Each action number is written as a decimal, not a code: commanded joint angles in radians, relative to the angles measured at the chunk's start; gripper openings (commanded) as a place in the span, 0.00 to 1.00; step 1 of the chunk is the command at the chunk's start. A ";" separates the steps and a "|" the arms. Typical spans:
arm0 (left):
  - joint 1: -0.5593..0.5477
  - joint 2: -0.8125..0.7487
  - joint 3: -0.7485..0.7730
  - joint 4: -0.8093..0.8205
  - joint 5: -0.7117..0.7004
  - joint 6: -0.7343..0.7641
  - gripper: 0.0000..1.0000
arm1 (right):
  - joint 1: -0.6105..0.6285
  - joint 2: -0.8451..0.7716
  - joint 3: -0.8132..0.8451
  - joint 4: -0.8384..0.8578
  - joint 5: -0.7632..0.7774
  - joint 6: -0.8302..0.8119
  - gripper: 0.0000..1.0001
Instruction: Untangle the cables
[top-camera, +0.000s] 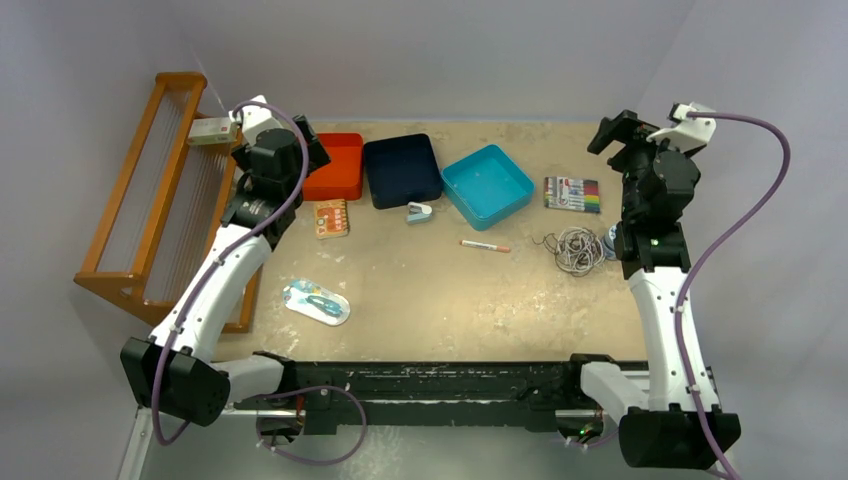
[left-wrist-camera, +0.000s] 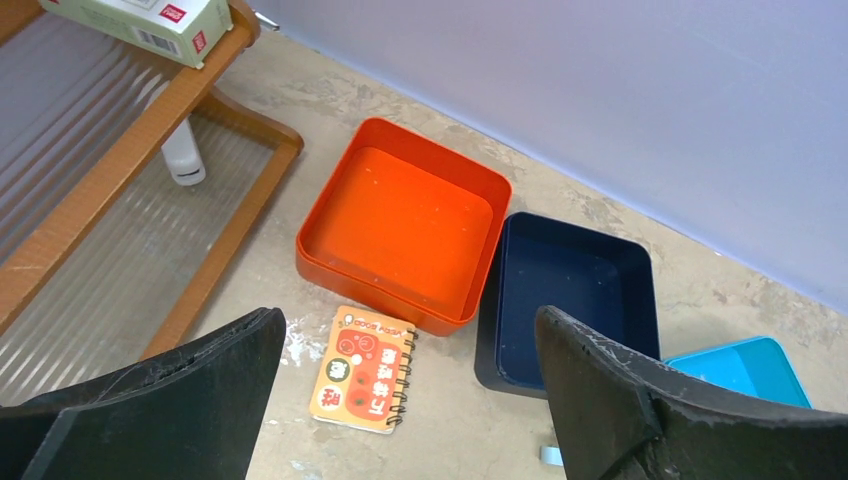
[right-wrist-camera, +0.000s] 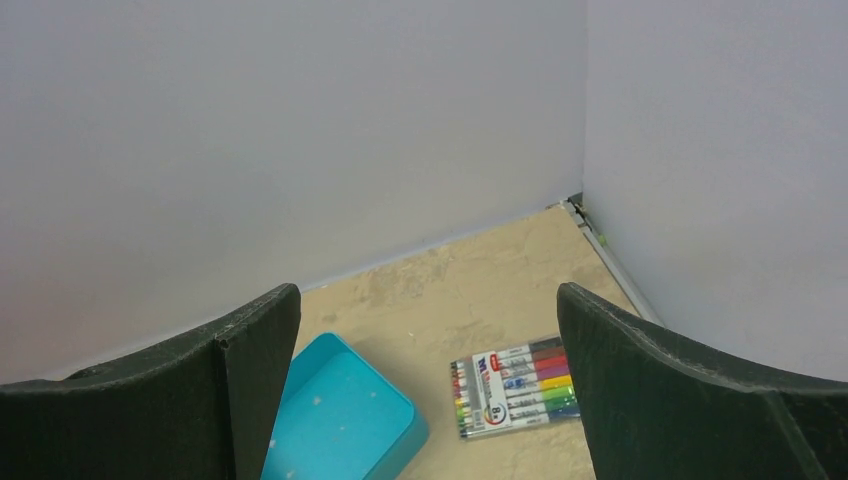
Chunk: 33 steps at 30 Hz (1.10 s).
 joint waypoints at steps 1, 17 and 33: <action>0.004 -0.038 0.013 0.017 -0.042 0.010 0.96 | -0.003 0.001 0.038 0.046 0.028 -0.040 0.99; 0.005 0.016 0.037 -0.021 -0.030 0.039 0.96 | -0.003 0.067 0.136 -0.222 -0.034 0.049 0.99; -0.010 0.015 0.004 -0.006 -0.024 0.055 0.92 | -0.001 0.254 0.044 -0.588 -0.008 0.257 0.99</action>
